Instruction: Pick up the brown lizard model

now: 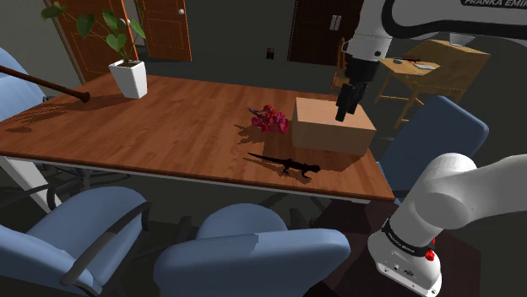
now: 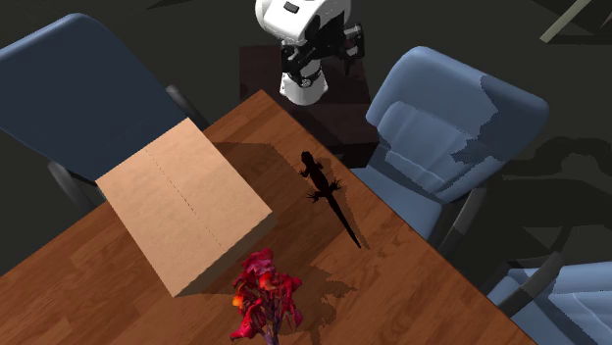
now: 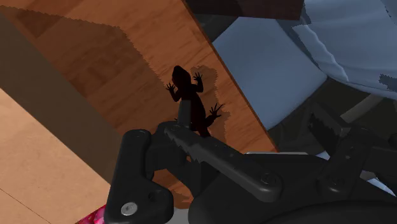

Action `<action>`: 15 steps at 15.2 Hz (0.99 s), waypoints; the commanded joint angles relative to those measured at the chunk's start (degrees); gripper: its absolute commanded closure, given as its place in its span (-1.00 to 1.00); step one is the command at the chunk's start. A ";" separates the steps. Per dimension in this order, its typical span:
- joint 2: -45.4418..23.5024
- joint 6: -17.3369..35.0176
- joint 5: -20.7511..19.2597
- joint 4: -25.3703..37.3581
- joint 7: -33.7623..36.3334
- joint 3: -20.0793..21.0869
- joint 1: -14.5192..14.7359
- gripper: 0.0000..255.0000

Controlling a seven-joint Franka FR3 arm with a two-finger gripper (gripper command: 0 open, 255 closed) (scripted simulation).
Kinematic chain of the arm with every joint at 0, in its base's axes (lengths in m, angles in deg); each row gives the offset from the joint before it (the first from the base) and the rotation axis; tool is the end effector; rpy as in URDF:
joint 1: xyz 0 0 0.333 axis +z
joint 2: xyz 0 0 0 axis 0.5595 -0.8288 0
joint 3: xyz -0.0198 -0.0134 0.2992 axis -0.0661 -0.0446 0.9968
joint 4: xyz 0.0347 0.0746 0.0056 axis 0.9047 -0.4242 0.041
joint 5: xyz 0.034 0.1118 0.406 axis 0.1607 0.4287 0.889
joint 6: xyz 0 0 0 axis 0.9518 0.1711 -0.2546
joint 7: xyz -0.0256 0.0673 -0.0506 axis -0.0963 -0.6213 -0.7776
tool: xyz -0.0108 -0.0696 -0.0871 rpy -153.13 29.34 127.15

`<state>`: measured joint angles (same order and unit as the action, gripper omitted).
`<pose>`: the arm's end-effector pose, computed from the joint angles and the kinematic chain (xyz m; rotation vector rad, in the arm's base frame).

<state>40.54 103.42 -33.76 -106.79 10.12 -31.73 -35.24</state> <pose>0.3463 -0.0028 0.5503 -3.0377 -0.0770 0.0613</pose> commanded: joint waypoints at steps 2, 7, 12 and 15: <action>-1.99 1.44 -0.04 -0.10 0.69 0.58 -0.07 -1.00; -12.69 8.22 -0.64 0.48 4.31 3.24 -0.55 -1.00; -24.36 13.99 -2.05 2.87 8.30 5.34 -1.19 -1.00; -31.64 16.81 -3.34 5.14 10.88 6.25 -1.54 -1.00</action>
<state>11.66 118.97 -36.76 -102.41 19.81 -26.00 -36.78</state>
